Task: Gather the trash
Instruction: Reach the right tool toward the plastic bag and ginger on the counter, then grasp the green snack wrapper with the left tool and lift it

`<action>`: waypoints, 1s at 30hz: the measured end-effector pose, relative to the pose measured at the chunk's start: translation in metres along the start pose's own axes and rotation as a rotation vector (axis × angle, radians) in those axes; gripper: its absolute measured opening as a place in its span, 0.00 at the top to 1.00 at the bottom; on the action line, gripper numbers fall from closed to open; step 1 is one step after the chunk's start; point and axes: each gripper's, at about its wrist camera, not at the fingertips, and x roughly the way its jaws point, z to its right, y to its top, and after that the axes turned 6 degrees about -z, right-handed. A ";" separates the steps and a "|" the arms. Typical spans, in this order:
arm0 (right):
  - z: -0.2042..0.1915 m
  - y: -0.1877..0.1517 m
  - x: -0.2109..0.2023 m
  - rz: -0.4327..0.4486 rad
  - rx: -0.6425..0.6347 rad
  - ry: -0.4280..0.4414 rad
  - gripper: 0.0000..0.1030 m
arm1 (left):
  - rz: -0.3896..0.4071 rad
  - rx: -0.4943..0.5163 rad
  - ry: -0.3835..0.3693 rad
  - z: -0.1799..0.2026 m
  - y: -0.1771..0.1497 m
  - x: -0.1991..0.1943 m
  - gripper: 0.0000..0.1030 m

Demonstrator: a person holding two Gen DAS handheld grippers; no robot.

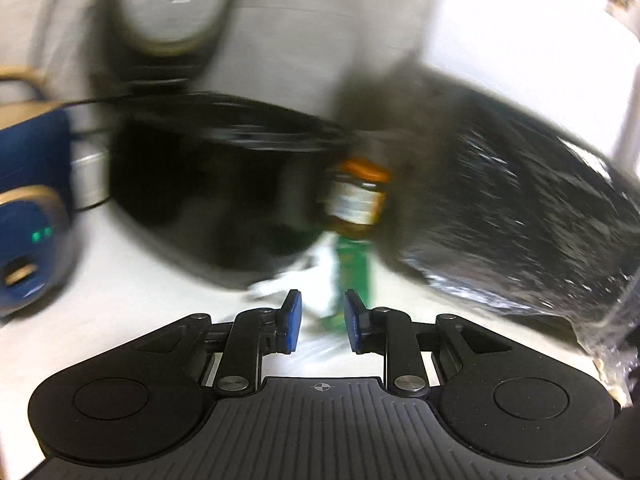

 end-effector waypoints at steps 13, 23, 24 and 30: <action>0.051 -0.030 -0.033 -0.006 0.076 -0.072 0.41 | -0.247 0.304 0.260 0.085 0.019 0.179 0.70; 0.074 -0.045 -0.047 -0.013 0.136 -0.117 0.41 | -0.305 0.320 0.284 0.079 0.003 0.167 0.76; 0.071 -0.046 -0.048 -0.012 0.125 -0.114 0.41 | -0.302 0.319 0.291 0.080 0.000 0.165 0.79; 0.057 -0.045 -0.051 -0.002 0.079 -0.128 0.41 | -0.196 0.165 0.187 0.068 -0.004 0.130 0.92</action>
